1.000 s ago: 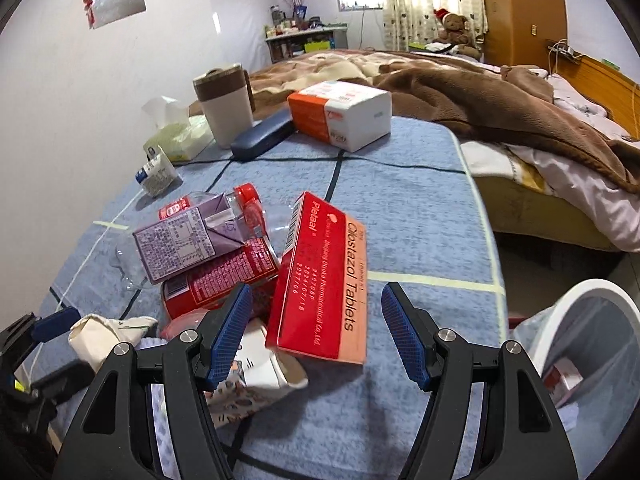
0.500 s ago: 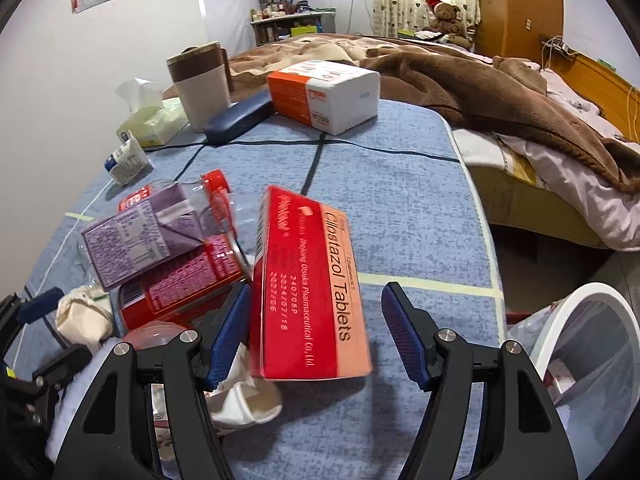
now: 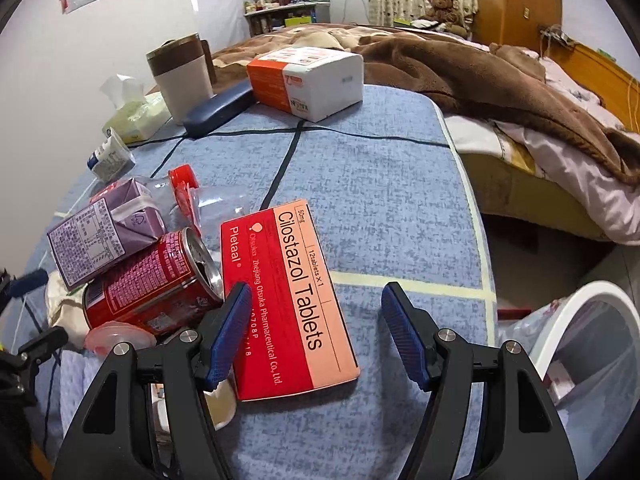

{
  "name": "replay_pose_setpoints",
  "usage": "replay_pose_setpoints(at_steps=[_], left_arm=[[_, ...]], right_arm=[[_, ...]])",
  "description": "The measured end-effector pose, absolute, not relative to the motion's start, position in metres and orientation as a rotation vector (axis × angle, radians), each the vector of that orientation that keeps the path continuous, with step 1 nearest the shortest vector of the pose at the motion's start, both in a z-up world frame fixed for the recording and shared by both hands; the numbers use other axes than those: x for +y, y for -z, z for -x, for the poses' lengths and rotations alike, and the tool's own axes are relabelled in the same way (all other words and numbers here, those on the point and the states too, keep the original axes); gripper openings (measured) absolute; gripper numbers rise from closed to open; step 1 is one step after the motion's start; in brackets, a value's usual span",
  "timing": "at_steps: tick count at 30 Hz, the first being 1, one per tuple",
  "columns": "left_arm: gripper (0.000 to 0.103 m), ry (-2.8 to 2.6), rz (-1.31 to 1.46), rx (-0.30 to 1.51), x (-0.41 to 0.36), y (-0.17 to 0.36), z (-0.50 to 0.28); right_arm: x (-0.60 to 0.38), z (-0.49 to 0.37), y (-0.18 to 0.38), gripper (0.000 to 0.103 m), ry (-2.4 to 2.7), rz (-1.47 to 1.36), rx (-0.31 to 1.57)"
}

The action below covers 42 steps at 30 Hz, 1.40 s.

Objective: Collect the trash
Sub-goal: 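Grasp the red Cilostazol box with the right tool while the left tool grasps the paper bag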

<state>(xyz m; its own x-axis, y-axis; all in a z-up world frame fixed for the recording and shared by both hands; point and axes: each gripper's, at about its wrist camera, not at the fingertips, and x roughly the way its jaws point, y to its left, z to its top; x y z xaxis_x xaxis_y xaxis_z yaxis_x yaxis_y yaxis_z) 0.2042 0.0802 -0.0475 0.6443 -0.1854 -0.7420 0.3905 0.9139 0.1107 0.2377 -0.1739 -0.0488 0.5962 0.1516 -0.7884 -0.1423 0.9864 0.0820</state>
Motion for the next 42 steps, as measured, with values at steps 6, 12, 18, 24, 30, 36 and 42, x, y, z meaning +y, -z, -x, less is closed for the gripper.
replay_pose_setpoints(at_steps=[6,12,18,24,30,36,42], left_arm=[[0.083,0.368,-0.394,0.782,0.077,0.041,-0.208],[0.083,0.407,-0.373,0.788,0.078,0.044,-0.217],[0.083,0.433,-0.363,0.83,0.08,0.055,-0.221],[0.083,0.433,-0.414,0.845,0.077,0.061,-0.217],[0.083,0.446,-0.327,0.871,0.085,0.059,-0.204],[0.075,0.405,-0.215,0.88,0.093,0.055,-0.19],[0.069,0.349,-0.2,0.876,0.09,0.056,-0.184]], right_arm=[[-0.172,-0.24,0.048,0.069,-0.223,0.027,0.925],[-0.16,-0.245,0.052,0.069,-0.295,0.041,0.946],[-0.149,-0.248,0.06,0.069,-0.254,0.118,0.979],[-0.158,-0.245,0.059,0.069,-0.217,0.093,0.98],[-0.177,-0.232,0.059,0.067,-0.166,0.041,0.961],[-0.184,-0.221,0.058,0.067,-0.156,0.024,0.95],[-0.19,-0.209,0.051,0.067,-0.145,-0.003,0.904]])
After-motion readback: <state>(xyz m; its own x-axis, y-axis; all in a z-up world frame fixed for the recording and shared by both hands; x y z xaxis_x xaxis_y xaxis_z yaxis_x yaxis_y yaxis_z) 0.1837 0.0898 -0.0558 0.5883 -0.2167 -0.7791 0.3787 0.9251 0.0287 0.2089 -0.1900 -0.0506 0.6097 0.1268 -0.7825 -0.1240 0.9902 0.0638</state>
